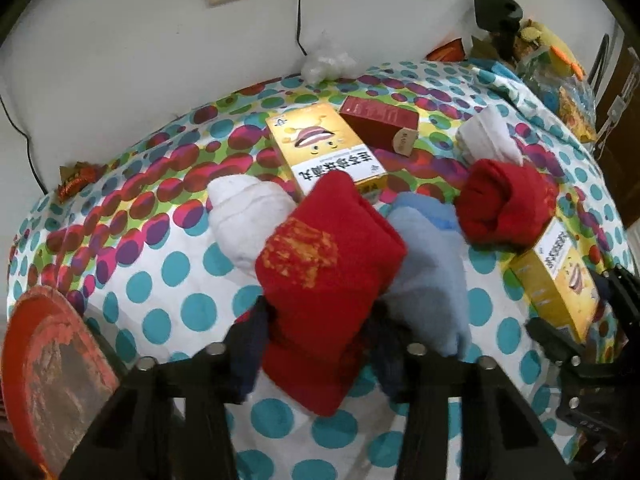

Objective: Organize objects
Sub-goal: 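Lift the red sock off the cloth with the left tool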

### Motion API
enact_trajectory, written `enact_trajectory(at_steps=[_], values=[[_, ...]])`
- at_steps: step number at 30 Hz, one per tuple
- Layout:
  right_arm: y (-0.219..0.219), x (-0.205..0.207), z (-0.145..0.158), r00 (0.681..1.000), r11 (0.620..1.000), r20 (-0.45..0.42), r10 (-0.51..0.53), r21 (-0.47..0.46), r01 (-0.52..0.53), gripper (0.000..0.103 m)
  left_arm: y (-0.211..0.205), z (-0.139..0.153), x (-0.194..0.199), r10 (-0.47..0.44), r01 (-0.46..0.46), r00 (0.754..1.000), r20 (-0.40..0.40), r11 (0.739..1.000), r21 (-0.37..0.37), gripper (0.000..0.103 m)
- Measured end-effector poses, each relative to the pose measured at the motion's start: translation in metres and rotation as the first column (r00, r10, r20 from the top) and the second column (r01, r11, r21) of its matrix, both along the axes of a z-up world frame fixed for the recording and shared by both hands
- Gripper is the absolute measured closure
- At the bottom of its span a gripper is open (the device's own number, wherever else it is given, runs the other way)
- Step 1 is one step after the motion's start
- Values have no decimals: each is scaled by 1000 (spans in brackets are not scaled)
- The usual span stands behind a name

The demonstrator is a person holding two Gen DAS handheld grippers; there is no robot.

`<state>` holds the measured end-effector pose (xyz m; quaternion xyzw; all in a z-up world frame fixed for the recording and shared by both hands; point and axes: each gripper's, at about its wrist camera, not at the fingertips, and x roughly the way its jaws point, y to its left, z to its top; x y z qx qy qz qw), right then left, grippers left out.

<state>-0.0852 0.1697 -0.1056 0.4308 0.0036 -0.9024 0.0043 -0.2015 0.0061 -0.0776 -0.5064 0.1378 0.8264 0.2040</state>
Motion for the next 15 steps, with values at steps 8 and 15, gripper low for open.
enact_trajectory(at_steps=[8, 15], values=[[0, 0, 0, 1000, 1000, 0, -1, -1, 1, 38, -4, 10, 14, 10, -9, 1000, -15, 999, 51, 70], [0, 0, 0, 1000, 1000, 0, -1, -1, 1, 38, -13, 19, 35, 31, -30, 999, -12, 995, 97, 70]])
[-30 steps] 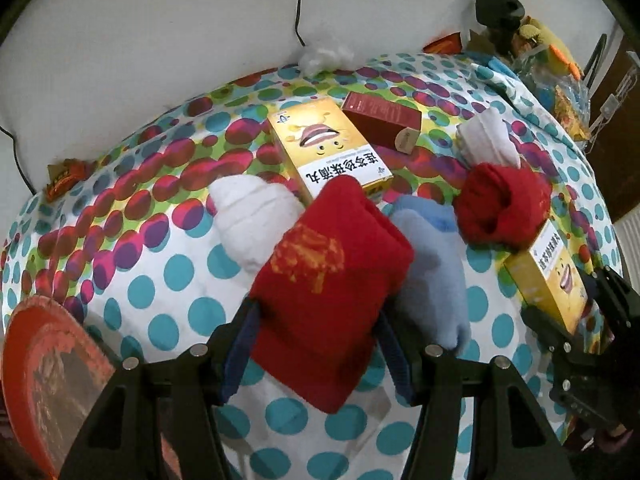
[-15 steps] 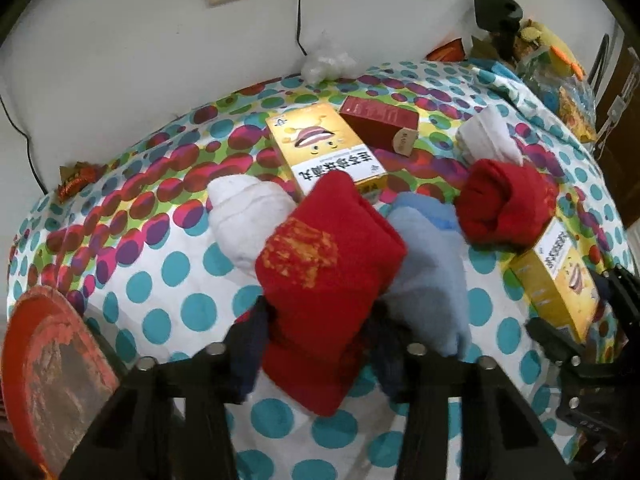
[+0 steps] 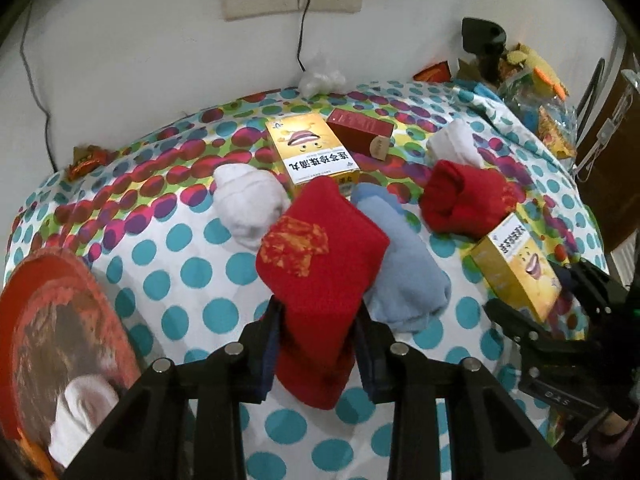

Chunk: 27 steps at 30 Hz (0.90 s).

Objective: Organize objects
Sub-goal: 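Lift the red sock off the cloth with the left tool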

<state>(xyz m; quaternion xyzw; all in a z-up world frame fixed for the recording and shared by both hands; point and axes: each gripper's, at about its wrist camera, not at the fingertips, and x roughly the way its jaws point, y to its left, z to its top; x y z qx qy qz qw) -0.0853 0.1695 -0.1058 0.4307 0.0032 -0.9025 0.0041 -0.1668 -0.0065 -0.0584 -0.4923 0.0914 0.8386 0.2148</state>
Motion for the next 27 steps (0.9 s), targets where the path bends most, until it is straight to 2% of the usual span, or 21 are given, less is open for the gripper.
enact_trajectory(at_steps=[3, 18, 27], values=[[0, 0, 0, 1000, 1000, 0, 0, 0, 0, 38, -4, 6, 8, 11, -11, 1000, 4, 999, 39, 70], [0, 0, 0, 1000, 1000, 0, 0, 1, 0, 38, -19, 20, 50, 45, -47, 998, 32, 995, 84, 70], [-1, 0, 0, 1000, 1000, 0, -1, 3, 1, 38, -32, 25, 68, 91, -92, 996, 13, 993, 73, 70]])
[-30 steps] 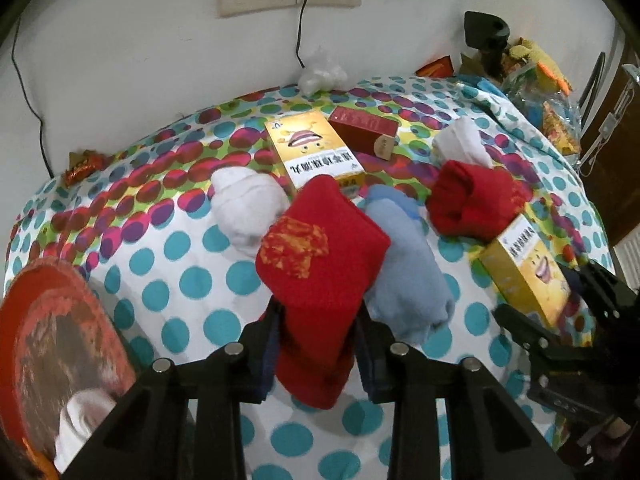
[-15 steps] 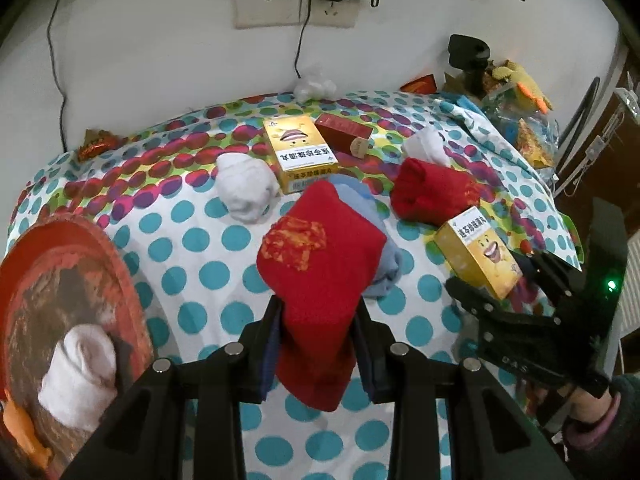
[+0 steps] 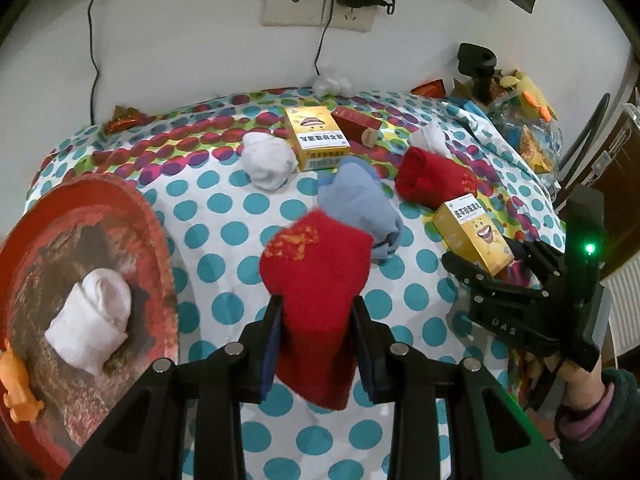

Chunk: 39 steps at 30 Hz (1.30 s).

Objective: Organize objects
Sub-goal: 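Lift the red sock off the cloth with the left tool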

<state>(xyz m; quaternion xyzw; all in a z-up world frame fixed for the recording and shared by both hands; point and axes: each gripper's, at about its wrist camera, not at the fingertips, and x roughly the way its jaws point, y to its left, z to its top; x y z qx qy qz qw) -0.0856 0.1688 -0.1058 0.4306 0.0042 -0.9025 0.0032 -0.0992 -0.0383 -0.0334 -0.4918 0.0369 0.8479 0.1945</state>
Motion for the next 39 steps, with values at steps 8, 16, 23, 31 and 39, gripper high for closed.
enact_trajectory(at_steps=[8, 16, 23, 31, 39], values=[[1, 0, 1, 1000, 1000, 0, 0, 0, 0, 38, -5, -3, 5, -9, 8, 998, 54, 1000, 21, 81], [0, 0, 1, 1000, 1000, 0, 0, 0, 0, 38, 1, -9, 10, 15, -14, 999, 43, 1000, -23, 44], [0, 0, 0, 1000, 1000, 0, 0, 1, 0, 38, 12, -25, 0, 18, -13, 995, 95, 999, -50, 40], [0, 0, 0, 1000, 1000, 0, 0, 1, 0, 37, 25, -36, 6, -7, 12, 998, 66, 997, -74, 42], [0, 0, 0, 1000, 1000, 0, -1, 2, 1, 37, 25, -27, 8, 31, -26, 998, 56, 996, -86, 66]])
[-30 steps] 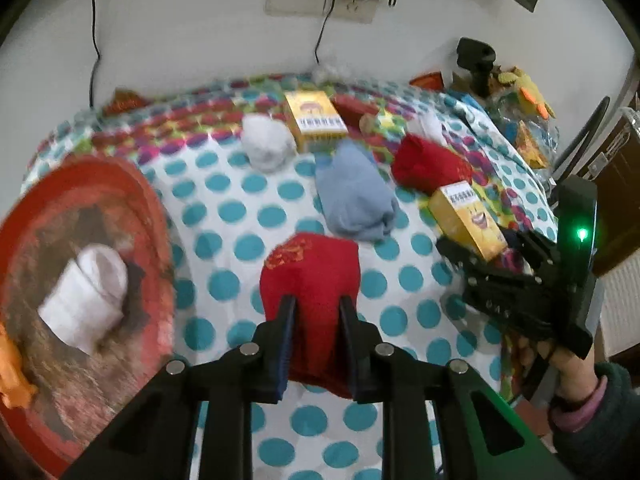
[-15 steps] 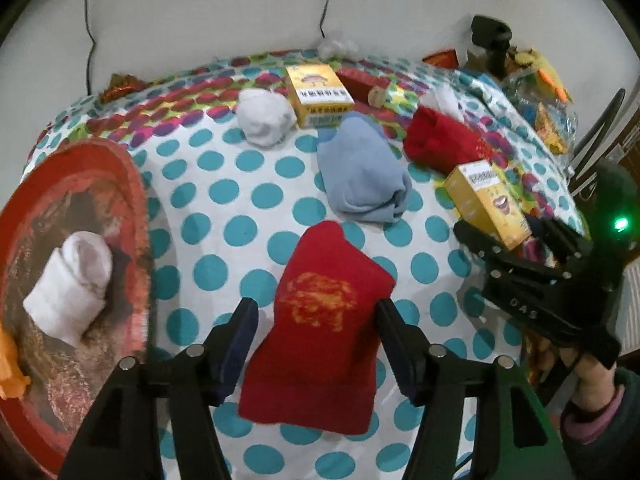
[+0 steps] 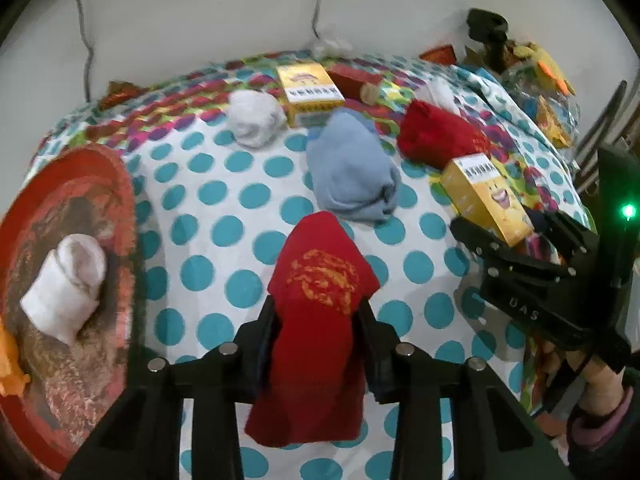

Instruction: Organize objects

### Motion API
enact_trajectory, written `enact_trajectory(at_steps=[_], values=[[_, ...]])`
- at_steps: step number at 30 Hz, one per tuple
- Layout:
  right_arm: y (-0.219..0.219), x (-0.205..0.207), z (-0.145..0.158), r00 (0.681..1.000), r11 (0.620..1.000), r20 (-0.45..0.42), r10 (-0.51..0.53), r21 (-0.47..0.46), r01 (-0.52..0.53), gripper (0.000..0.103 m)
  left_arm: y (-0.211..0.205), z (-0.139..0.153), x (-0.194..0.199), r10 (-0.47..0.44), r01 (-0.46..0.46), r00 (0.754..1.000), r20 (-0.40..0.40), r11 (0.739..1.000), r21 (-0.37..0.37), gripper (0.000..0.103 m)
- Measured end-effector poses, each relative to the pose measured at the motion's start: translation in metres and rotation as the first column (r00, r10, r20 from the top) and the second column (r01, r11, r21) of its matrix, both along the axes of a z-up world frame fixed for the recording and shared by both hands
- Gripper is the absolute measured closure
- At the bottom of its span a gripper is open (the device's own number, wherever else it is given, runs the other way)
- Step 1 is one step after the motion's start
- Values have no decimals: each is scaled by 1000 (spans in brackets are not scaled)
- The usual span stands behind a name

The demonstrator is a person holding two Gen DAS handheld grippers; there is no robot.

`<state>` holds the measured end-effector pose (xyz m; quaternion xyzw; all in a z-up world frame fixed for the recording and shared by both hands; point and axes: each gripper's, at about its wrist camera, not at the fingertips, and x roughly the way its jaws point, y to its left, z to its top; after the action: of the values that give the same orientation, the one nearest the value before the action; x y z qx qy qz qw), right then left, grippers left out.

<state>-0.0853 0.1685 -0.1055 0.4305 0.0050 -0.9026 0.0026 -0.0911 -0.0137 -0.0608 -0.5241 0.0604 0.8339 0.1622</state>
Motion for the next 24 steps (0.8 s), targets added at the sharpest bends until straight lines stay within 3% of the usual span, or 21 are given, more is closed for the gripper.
enact_trajectory(at_steps=[24], values=[[1, -1, 0, 1000, 1000, 0, -1, 2, 1, 34, -30, 51, 20, 65, -73, 989, -130, 995, -64, 66]])
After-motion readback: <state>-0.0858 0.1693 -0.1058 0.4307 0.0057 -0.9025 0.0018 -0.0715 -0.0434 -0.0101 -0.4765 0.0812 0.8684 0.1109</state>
